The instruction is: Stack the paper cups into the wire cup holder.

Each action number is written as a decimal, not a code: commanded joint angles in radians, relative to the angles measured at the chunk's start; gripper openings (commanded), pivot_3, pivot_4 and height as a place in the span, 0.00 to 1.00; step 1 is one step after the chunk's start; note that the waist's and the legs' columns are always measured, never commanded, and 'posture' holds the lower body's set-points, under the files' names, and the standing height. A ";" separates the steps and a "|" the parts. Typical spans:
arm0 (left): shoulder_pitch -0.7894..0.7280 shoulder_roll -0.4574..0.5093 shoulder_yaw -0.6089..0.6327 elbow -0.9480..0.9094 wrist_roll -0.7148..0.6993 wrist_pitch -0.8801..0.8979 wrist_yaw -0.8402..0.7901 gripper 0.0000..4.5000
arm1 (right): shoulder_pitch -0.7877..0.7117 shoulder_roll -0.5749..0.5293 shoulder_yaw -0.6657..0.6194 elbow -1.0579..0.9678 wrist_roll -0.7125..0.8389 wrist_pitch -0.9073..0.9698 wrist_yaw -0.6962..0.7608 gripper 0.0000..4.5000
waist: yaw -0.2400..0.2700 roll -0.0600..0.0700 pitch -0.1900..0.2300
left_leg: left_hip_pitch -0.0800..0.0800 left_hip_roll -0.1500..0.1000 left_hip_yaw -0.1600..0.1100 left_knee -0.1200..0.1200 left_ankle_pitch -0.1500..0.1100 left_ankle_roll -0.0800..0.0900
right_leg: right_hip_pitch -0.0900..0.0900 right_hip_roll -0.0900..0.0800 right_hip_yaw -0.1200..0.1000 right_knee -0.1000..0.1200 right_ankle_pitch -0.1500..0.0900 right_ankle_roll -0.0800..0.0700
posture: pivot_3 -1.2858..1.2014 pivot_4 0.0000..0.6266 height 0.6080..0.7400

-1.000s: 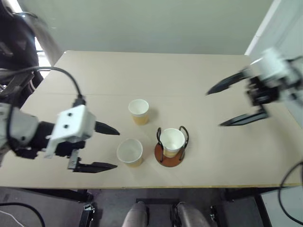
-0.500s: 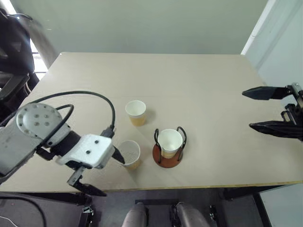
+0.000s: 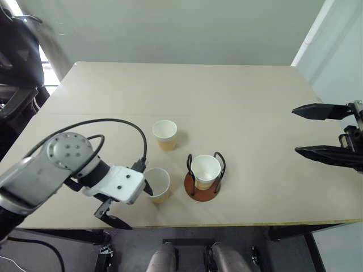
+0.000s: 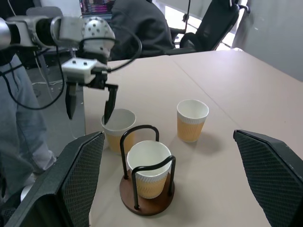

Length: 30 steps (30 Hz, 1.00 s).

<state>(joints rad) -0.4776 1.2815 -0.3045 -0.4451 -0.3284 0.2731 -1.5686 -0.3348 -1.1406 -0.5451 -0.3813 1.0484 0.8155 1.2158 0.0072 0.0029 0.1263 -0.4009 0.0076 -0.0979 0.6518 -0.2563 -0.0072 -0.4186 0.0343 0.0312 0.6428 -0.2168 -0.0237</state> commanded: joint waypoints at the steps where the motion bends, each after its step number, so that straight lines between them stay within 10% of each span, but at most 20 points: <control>1: 0.007 -0.022 -0.005 0.016 0.062 -0.035 -0.010 1.00 | -0.009 -0.021 -0.040 -0.027 0.023 0.001 -0.015 1.00 | 0.000 0.000 0.000 | 0.000 0.000 0.000 0.000 0.000 0.000 | 0.000 0.000 0.000 0.000 0.000 0.000 | 0.52 0.24 1.00; 6: 0.016 -0.080 -0.022 0.070 0.141 -0.078 0.011 0.86 | -0.006 -0.034 -0.035 -0.038 0.015 -0.002 -0.028 1.00 | 0.001 0.000 0.000 | 0.000 0.000 0.000 0.001 0.000 0.000 | 0.000 0.000 0.000 0.000 0.000 0.001 | 0.52 0.24 1.00; 16: 0.012 -0.145 -0.014 0.106 0.193 -0.112 0.004 0.04 | 0.012 -0.049 -0.041 -0.054 -0.001 -0.008 -0.039 1.00 | 0.002 0.001 0.000 | -0.001 0.000 0.000 0.006 -0.001 0.002 | 0.001 0.000 0.000 0.001 0.002 0.003 | 0.52 0.24 1.00; 25: -0.050 -0.107 0.032 0.099 0.081 -0.060 -0.044 0.01 | 0.114 -0.067 -0.109 -0.087 -0.022 0.003 0.037 1.00 | 0.004 0.003 -0.002 | -0.003 0.000 0.000 0.012 -0.003 0.005 | 0.001 0.000 0.000 0.001 0.002 0.005 | 0.52 0.24 1.00; 30: -0.394 -0.009 0.041 0.272 -0.188 0.016 -0.046 0.01 | 0.214 -0.071 -0.219 -0.093 -0.070 0.015 0.048 1.00 | 0.016 0.001 -0.001 | -0.005 -0.001 -0.001 0.014 -0.003 0.005 | 0.001 0.000 0.000 0.001 0.003 0.005 | 0.52 0.24 1.00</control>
<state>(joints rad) -0.8044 1.2483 -0.3001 -0.2278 -0.4532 0.2899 -1.5788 -0.1230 -1.1985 -0.7050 -0.4568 0.9867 0.8298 1.2598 0.0232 0.0039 0.1258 -0.4065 0.0070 -0.0988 0.6664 -0.2588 -0.0021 -0.4178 0.0342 0.0310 0.6430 -0.2141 -0.0195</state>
